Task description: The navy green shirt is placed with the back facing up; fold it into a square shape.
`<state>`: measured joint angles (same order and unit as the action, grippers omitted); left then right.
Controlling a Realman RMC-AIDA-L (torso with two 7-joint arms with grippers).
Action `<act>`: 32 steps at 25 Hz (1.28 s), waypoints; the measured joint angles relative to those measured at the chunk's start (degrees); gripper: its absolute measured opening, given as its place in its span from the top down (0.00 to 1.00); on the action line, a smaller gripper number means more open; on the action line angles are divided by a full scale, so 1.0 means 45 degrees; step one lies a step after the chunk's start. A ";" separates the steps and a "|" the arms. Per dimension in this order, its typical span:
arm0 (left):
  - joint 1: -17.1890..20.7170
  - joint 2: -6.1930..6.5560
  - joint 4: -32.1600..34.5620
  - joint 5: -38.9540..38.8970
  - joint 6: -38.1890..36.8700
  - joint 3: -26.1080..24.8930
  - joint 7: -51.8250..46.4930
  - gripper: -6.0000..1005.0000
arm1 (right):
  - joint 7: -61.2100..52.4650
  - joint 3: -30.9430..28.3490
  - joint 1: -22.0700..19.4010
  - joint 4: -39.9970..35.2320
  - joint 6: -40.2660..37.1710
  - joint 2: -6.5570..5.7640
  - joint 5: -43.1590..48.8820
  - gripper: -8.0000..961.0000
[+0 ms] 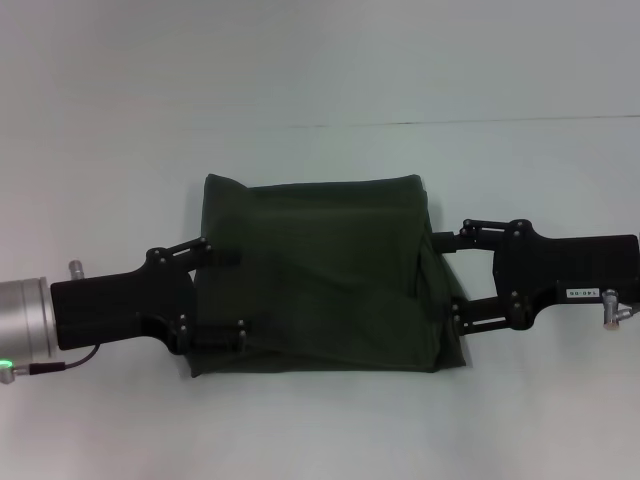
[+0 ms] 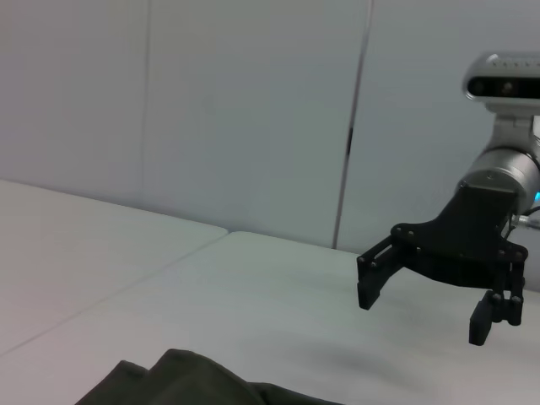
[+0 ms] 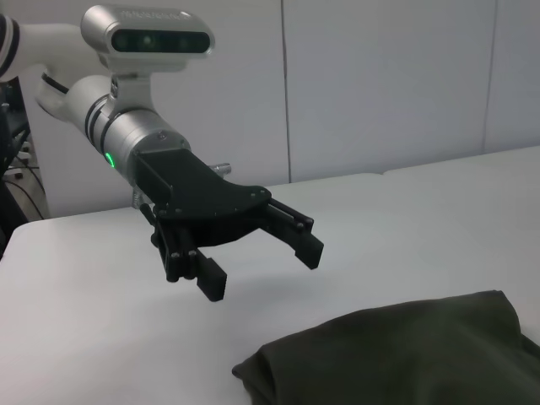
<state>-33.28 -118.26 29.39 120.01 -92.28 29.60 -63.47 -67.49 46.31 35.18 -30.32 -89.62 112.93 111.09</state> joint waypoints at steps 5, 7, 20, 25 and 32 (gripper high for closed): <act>-0.0073 0.0029 0.0012 0.0267 -0.0014 -0.0002 -0.0052 0.04 | -0.0014 0.0001 0.0022 0.0000 -0.0018 0.0003 0.0008 0.05; -0.0102 0.0030 0.0014 0.0334 -0.0015 -0.0005 -0.0096 0.04 | -0.0024 -0.0008 0.0007 0.0002 -0.0019 0.0002 0.0011 0.05; -0.0143 0.0031 0.0073 0.0407 0.0069 0.0105 -0.0181 0.04 | -0.0022 0.0032 0.0033 0.0019 -0.0028 0.0027 0.0035 0.05; -0.0143 0.0031 0.0069 0.0547 0.0078 0.0111 -0.0182 0.04 | -0.0021 0.0032 0.0052 0.0019 -0.0028 0.0056 0.0049 0.05; -0.0117 0.0031 0.0087 0.0583 0.0088 0.0102 -0.0181 0.04 | -0.0021 0.0030 0.0017 0.0019 -0.0027 0.0084 0.0071 0.05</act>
<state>-33.81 -118.12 29.78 122.64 -91.88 30.06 -64.28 -67.59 46.44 35.26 -30.23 -89.74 113.31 111.41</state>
